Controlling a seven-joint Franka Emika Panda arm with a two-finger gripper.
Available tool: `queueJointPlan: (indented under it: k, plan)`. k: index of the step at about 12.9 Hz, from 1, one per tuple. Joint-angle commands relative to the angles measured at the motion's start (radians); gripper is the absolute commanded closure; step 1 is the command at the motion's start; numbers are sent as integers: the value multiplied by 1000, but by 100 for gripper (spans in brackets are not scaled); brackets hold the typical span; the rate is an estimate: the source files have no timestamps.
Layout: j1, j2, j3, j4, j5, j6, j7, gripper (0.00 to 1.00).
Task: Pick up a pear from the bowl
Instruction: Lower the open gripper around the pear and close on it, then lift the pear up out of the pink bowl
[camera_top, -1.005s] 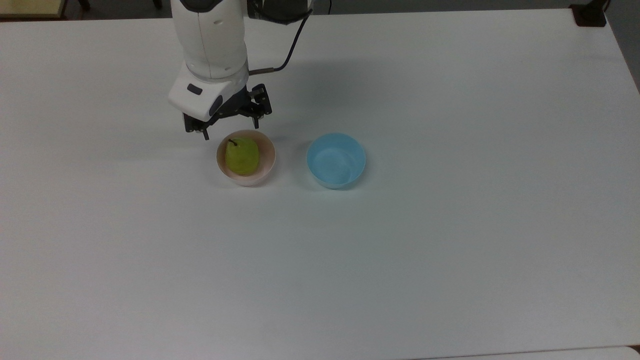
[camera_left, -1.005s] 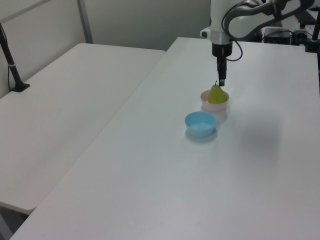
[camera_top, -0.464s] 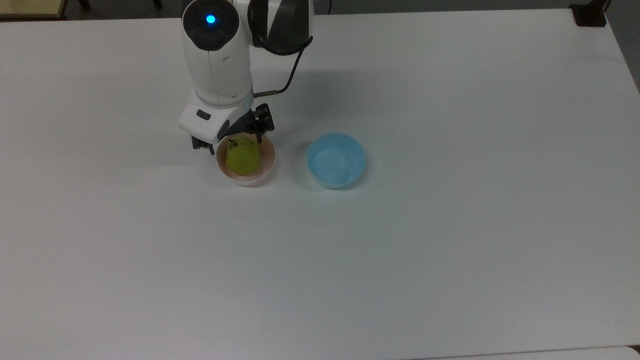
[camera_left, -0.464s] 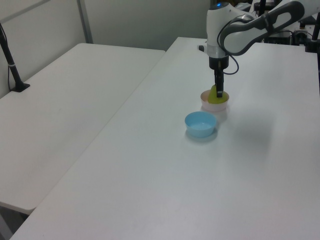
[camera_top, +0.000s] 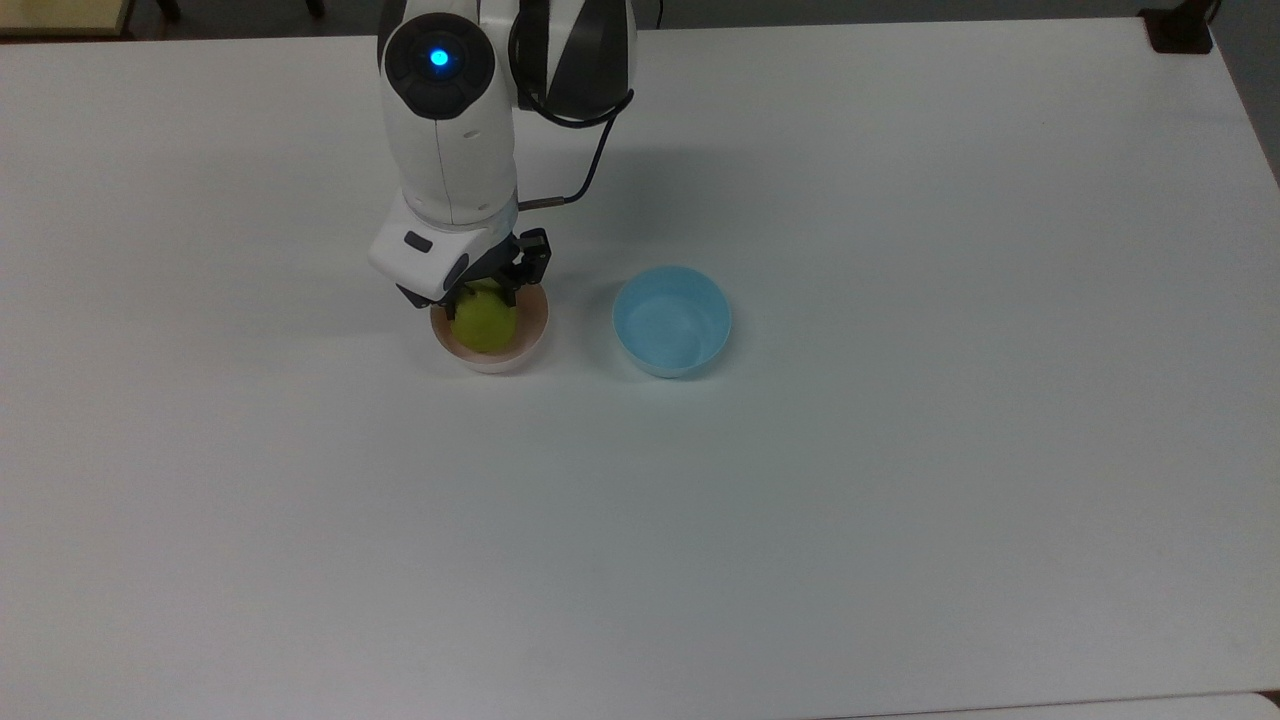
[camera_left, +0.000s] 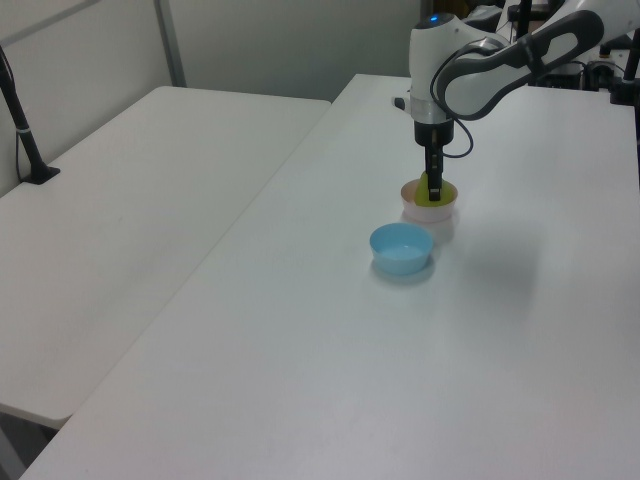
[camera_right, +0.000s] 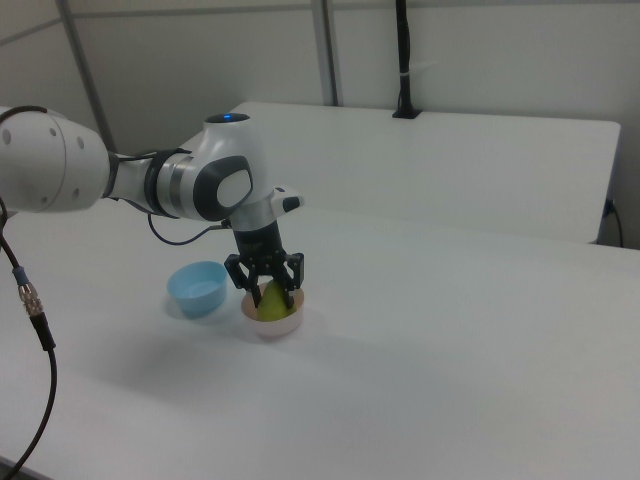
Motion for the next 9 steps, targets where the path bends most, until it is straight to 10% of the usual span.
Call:
queueJointPlan:
  k: [1, 9]
  plan:
    - [11, -31, -2, -13, -16, 3, 52, 100]
    - [3, -113, -2, 280, 43, -338, 47, 100]
